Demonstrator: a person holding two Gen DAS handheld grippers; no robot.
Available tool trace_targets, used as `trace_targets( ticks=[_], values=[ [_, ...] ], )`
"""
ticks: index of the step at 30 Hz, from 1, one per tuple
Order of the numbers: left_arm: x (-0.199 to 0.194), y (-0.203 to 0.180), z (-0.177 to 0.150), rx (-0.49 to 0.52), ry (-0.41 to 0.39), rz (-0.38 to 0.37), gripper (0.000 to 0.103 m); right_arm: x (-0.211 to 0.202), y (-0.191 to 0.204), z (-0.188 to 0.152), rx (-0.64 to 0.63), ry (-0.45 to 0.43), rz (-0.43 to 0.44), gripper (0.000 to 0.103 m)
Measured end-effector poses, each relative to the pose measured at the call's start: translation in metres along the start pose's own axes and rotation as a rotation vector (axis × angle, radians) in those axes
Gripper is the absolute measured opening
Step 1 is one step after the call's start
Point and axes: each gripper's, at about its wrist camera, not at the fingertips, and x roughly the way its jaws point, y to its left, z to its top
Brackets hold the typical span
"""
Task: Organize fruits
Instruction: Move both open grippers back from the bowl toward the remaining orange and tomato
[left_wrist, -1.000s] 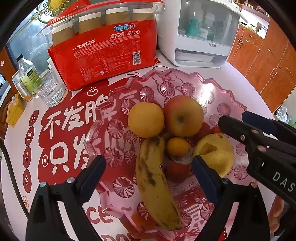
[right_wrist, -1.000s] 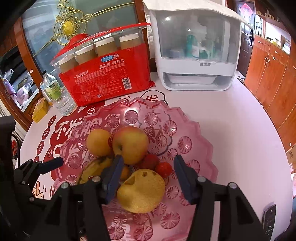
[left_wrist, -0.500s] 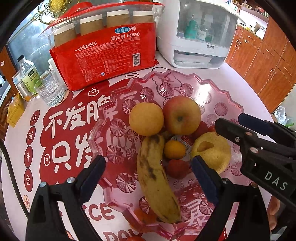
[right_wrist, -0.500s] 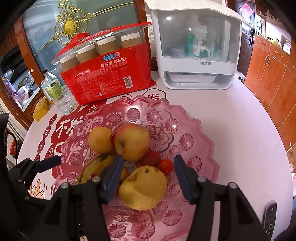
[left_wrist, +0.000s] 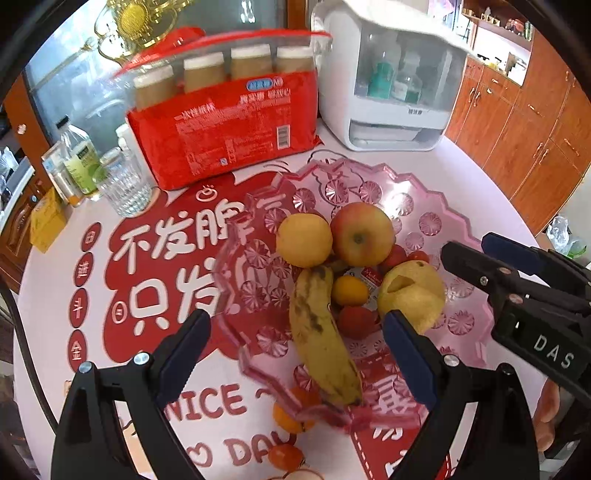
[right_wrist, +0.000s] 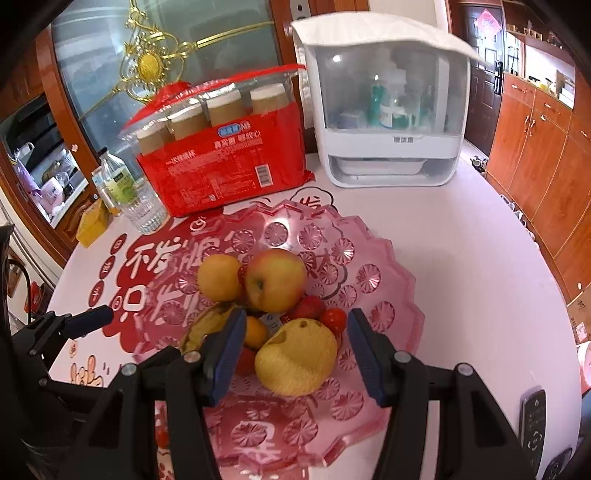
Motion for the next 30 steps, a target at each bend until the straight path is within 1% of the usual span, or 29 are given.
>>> trace_targets(
  ticks=[4, 10, 12, 17, 21, 25, 30],
  values=[
    [-0.024, 0.002, -0.009, 0.008, -0.034, 0.019, 0.094, -0.026, 0.007, -0.006, -0.005, -0.036, 0.020, 0.057],
    [-0.058, 0.012, -0.032, -0.006, -0.068, 0.043, 0.094, -0.063, 0.024, -0.024, -0.035, -0.086, 0.052, 0.057],
    [-0.066, 0.016, -0.041, -0.004, -0.081, 0.054, 0.094, -0.072, 0.032, -0.035, -0.049, -0.095, 0.070, 0.057],
    [-0.081, 0.026, -0.067, -0.020, -0.093, 0.048, 0.094, -0.085, 0.052, -0.061, -0.086, -0.098, 0.108, 0.057],
    [-0.082, 0.032, -0.085, -0.043, -0.094, 0.035, 0.094, -0.088, 0.060, -0.081, -0.084, -0.092, 0.151, 0.057],
    [-0.077, 0.035, -0.106, -0.042, -0.092, 0.029, 0.094, -0.082, 0.063, -0.100, -0.066, -0.073, 0.189, 0.057],
    [-0.057, 0.033, -0.131, -0.027, -0.069, 0.029, 0.094, -0.069, 0.062, -0.120, -0.054, -0.049, 0.193, 0.057]
  ],
)
